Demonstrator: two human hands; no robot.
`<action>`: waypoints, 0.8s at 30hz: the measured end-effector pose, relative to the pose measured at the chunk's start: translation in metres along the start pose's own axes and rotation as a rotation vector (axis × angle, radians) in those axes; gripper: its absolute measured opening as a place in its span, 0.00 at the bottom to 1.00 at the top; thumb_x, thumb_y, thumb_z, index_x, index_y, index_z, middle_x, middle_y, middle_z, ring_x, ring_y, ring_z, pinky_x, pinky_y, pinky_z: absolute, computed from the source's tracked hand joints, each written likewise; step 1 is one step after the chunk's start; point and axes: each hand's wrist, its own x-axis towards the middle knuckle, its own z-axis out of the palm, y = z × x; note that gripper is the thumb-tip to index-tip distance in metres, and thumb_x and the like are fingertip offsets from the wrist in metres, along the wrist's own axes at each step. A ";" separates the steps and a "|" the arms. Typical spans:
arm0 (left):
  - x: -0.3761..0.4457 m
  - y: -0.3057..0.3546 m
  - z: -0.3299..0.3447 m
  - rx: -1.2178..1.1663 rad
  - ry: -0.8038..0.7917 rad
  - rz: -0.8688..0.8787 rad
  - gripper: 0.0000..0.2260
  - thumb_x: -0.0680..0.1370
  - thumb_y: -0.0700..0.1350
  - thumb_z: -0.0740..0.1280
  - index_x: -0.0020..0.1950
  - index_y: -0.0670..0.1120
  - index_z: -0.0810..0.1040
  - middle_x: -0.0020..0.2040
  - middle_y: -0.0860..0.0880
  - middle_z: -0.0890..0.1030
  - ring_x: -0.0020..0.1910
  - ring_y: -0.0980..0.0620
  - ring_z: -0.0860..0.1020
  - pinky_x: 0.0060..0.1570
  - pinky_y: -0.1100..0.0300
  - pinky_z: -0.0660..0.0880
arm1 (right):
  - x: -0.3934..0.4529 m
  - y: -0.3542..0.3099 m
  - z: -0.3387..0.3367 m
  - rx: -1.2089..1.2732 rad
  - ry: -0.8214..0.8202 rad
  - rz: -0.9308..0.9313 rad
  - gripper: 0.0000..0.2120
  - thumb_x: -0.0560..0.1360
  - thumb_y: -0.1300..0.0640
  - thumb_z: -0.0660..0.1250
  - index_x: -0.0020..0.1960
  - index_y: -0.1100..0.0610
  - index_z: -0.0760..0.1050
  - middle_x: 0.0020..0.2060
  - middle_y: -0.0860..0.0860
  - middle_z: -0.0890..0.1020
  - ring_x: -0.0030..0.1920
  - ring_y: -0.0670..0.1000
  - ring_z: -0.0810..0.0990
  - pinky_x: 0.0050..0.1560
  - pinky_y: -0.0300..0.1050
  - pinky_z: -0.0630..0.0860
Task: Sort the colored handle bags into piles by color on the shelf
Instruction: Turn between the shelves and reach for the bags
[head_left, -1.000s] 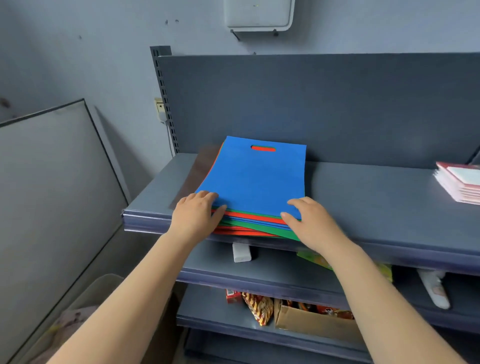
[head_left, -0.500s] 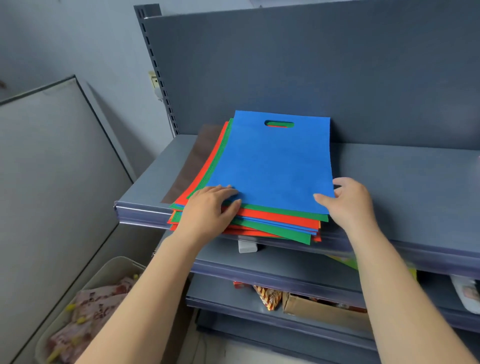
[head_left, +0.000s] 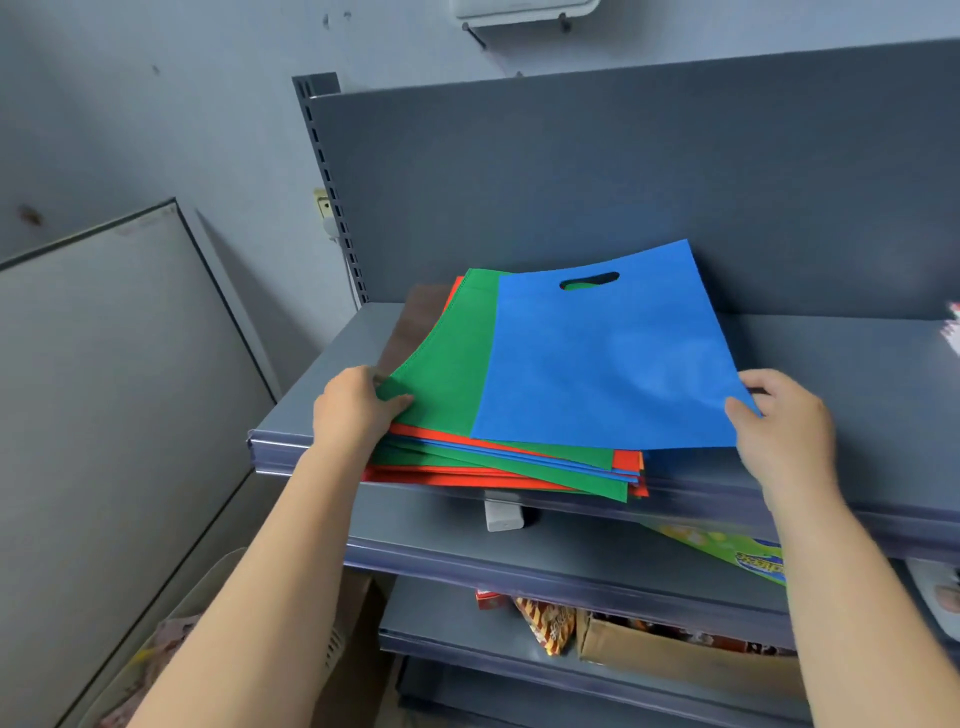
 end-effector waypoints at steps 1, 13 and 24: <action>0.000 -0.001 -0.003 -0.022 0.025 -0.007 0.15 0.73 0.47 0.72 0.58 0.43 0.80 0.55 0.41 0.80 0.55 0.39 0.76 0.51 0.52 0.71 | -0.002 0.001 -0.001 0.044 0.012 0.007 0.11 0.76 0.66 0.60 0.49 0.51 0.75 0.47 0.51 0.79 0.45 0.56 0.78 0.40 0.43 0.69; -0.075 -0.035 -0.046 -0.458 0.398 0.089 0.02 0.75 0.37 0.69 0.47 0.40 0.80 0.40 0.46 0.79 0.35 0.46 0.76 0.37 0.59 0.73 | -0.062 -0.035 -0.004 0.656 -0.042 0.184 0.19 0.78 0.67 0.61 0.47 0.44 0.80 0.48 0.44 0.83 0.48 0.45 0.83 0.44 0.43 0.79; -0.187 -0.110 -0.074 -1.093 0.673 -0.224 0.07 0.78 0.39 0.67 0.44 0.51 0.79 0.41 0.51 0.83 0.38 0.56 0.80 0.37 0.60 0.79 | -0.171 -0.077 0.019 0.981 -0.276 0.339 0.14 0.79 0.66 0.60 0.52 0.51 0.80 0.44 0.44 0.86 0.45 0.44 0.84 0.38 0.36 0.81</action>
